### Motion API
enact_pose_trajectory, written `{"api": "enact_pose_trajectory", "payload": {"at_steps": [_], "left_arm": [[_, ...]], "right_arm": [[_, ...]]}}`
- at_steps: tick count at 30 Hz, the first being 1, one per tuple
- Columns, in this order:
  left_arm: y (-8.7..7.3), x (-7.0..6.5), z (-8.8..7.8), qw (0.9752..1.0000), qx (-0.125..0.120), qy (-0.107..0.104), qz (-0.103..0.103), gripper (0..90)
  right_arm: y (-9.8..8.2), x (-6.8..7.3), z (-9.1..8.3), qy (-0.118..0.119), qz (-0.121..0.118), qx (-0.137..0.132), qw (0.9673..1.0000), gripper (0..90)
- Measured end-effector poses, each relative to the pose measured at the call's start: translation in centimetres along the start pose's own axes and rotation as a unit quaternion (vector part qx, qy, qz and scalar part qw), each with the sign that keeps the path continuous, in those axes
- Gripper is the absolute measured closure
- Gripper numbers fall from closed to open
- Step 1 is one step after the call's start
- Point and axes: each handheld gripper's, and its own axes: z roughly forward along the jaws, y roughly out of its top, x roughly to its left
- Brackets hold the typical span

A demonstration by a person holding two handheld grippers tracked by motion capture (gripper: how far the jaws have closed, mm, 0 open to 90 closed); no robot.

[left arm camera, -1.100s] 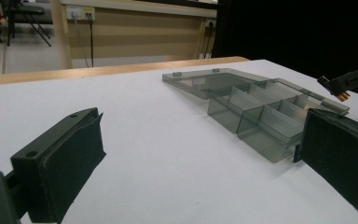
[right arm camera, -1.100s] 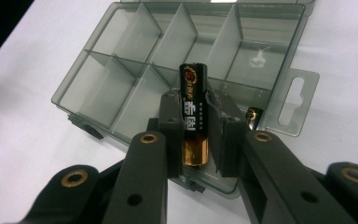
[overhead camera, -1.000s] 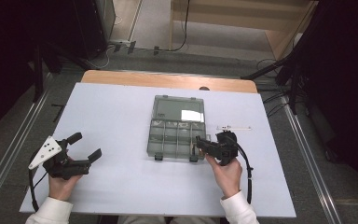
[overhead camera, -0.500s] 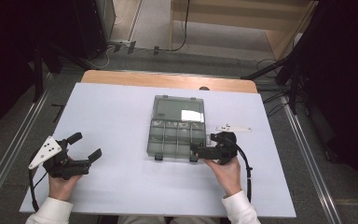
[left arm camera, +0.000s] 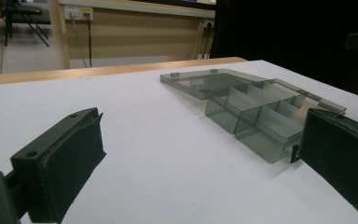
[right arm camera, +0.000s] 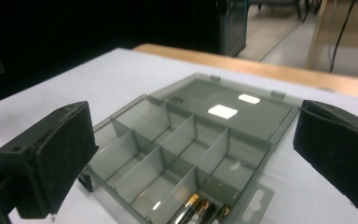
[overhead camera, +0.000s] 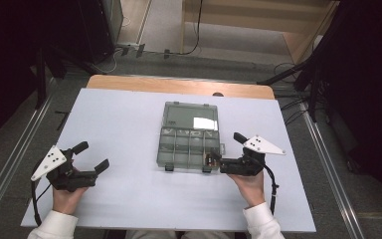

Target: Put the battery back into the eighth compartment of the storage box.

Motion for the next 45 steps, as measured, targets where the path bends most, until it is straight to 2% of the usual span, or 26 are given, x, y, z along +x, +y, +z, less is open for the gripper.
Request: {"api": "enact_pose_trajectory", "payload": {"at_steps": [3,5,11,14,31,45], "left_arm": [[0.0,0.0,0.0,1.0000,-0.001,0.000,-0.001,0.0],[0.0,0.0,0.0,1.0000,-0.001,0.000,-0.001,0.0],[0.0,0.1,0.1,1.0000,-0.003,0.001,-0.002,0.0],[0.0,0.1,0.1,1.0000,-0.004,0.001,-0.003,0.0],[0.0,0.2,0.1,1.0000,-0.004,0.003,-0.003,0.0],[0.0,0.2,0.1,1.0000,-0.006,0.003,-0.003,0.0]], "right_arm": [[-0.3,-0.3,-0.5,-0.013,-0.006,-0.017,0.9997,0.0],[-0.5,-0.6,-0.8,-0.031,-0.009,-0.023,0.9992,0.0],[-1.0,-2.0,-1.8,-0.048,0.005,-0.045,0.9978,0.0],[-1.3,-2.6,-2.1,-0.054,0.014,-0.046,0.9973,0.0],[-3.0,-4.5,-5.3,-0.065,0.003,-0.049,0.9967,0.2],[-4.4,-5.3,-7.3,-0.075,0.000,-0.045,0.9962,0.3]]}}
